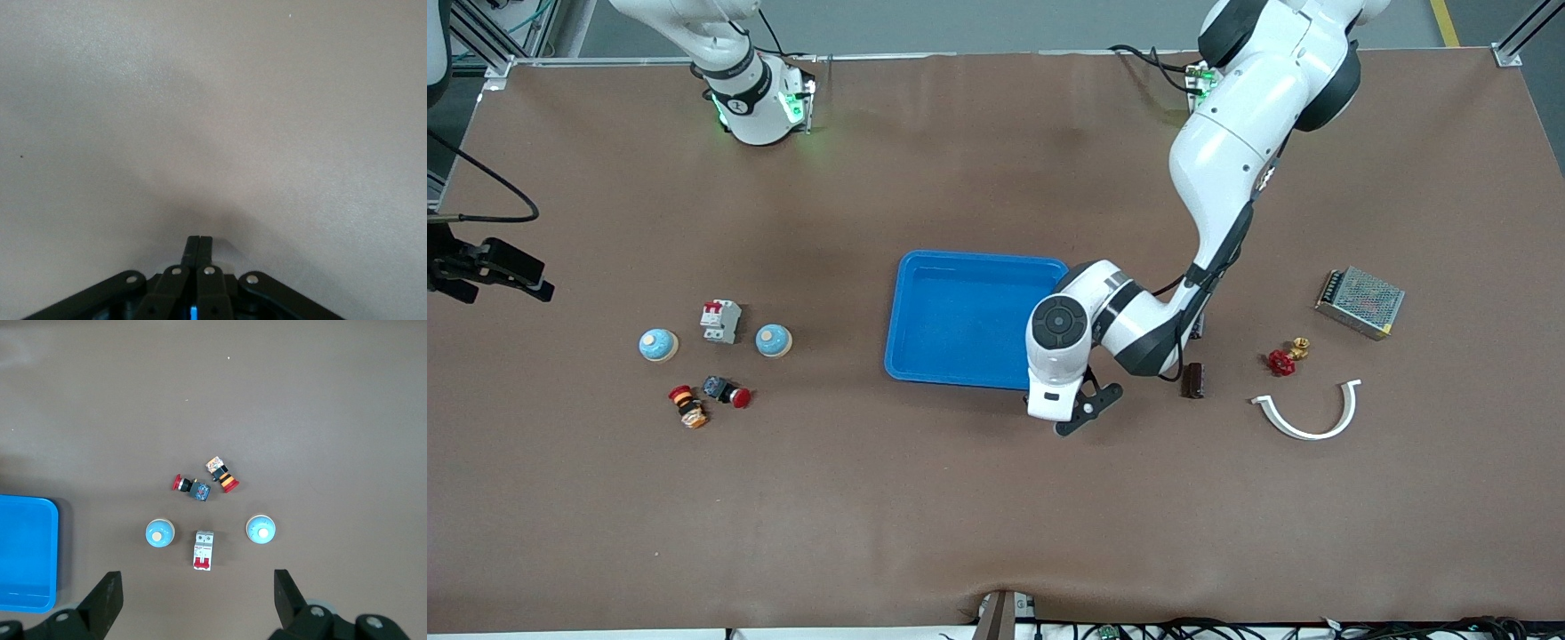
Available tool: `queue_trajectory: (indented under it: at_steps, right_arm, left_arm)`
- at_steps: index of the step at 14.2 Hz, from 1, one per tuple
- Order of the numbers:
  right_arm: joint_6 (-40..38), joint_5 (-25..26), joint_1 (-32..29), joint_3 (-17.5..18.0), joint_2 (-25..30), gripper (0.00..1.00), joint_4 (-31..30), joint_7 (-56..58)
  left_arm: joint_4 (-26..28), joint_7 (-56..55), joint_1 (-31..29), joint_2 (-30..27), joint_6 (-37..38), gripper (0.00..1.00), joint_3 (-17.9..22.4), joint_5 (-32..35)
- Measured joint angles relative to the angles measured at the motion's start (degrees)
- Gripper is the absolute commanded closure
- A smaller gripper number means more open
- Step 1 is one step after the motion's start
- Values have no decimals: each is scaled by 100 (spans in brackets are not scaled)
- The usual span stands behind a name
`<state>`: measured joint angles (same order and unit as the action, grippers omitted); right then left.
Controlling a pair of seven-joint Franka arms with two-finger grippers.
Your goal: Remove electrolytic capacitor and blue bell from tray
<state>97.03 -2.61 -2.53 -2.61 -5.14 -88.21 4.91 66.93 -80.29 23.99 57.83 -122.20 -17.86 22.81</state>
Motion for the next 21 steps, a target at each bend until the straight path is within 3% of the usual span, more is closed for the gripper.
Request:
queue_trajectory:
  at_steps: [7,13,17,21]
  right_arm:
    - [0,0,0,0,0,0,0,-5]
    - [0,0,0,1,0,0,0,-6]
    - [1,0,0,-1,3,0,4,-7]
    - [3,0,0,-2,6,0,8,-8]
  left_arm:
    - [-9,67,-196,-136,10,100,6,-1]
    - [139,1645,-867,-537,706,100,-116,-47]
    - [949,2665,-1667,-1230,786,100,-553,-48]
    - [2487,3875,-3211,-2285,502,100,-1519,-48]
